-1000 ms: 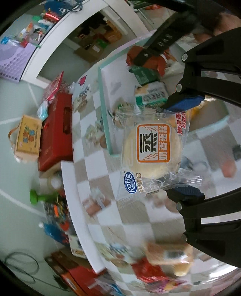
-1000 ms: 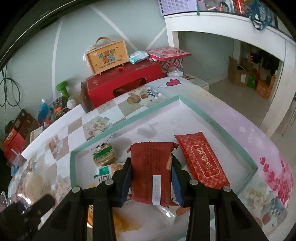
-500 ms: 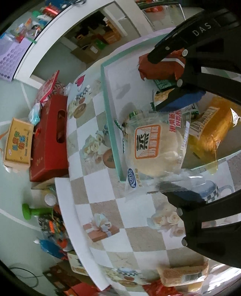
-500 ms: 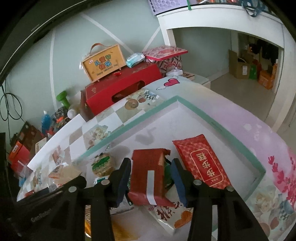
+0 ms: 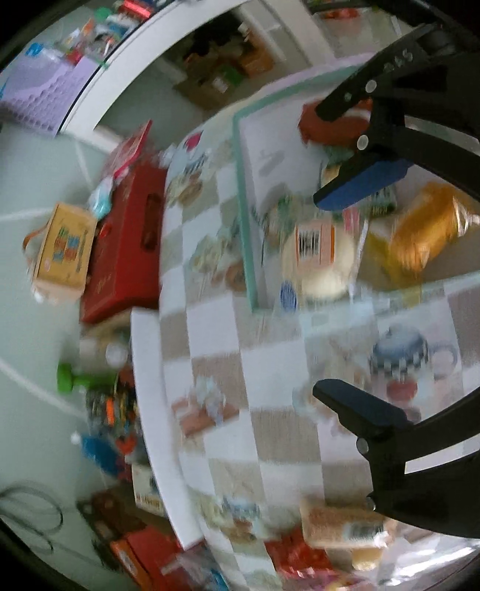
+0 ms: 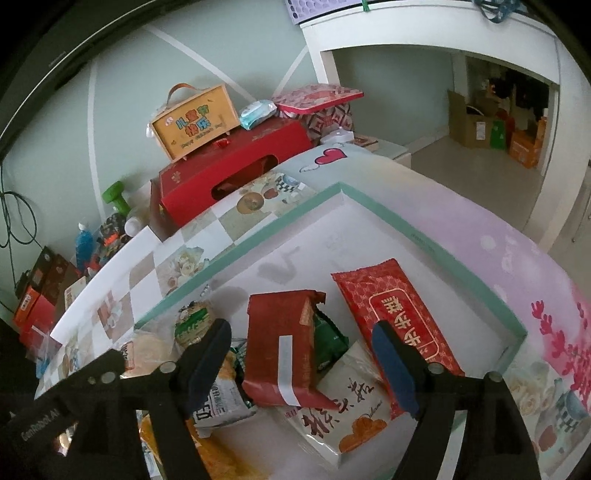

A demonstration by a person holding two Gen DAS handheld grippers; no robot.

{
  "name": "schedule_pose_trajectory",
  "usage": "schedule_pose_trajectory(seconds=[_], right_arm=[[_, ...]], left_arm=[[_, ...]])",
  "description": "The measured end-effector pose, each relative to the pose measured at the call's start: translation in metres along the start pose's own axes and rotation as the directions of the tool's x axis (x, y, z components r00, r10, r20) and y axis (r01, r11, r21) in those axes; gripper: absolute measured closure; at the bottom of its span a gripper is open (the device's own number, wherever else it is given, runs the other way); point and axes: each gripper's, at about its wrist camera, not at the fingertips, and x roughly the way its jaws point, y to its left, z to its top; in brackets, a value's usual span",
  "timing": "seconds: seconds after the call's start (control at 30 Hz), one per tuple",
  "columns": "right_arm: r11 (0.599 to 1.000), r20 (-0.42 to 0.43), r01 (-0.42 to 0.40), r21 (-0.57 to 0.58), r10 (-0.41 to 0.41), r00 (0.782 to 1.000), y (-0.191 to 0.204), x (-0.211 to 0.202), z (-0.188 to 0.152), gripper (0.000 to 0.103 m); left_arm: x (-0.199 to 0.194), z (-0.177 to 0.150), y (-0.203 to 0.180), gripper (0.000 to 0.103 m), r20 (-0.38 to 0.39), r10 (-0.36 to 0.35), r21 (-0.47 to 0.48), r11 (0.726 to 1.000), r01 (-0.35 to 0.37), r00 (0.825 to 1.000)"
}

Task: Organize snacks
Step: 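Lower both items into the tray and open both tools, then move both tools back over the remaining snacks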

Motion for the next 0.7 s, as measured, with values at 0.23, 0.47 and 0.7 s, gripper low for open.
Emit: schedule_pose_trajectory(seconds=[0.23,0.47,0.7], right_arm=[[1.000,0.009,-0.013,-0.020,0.014,1.000,0.006,0.001,-0.001,0.000],[0.999,0.000,-0.027,-0.040,0.027,1.000,0.012,0.002,-0.002,0.000],[0.997,-0.009,-0.029,-0.070,0.028,1.000,0.021,0.002,-0.004,0.000]], left_arm=[[-0.005,-0.006,0.028,0.000,0.023,0.078,-0.071,0.995,-0.077,0.997],[-0.009,-0.013,0.040,0.000,0.020,0.096,-0.093,0.991,-0.094,0.995],[-0.015,-0.024,0.051,0.000,0.015,0.102,-0.112,0.989,-0.099,0.995]])
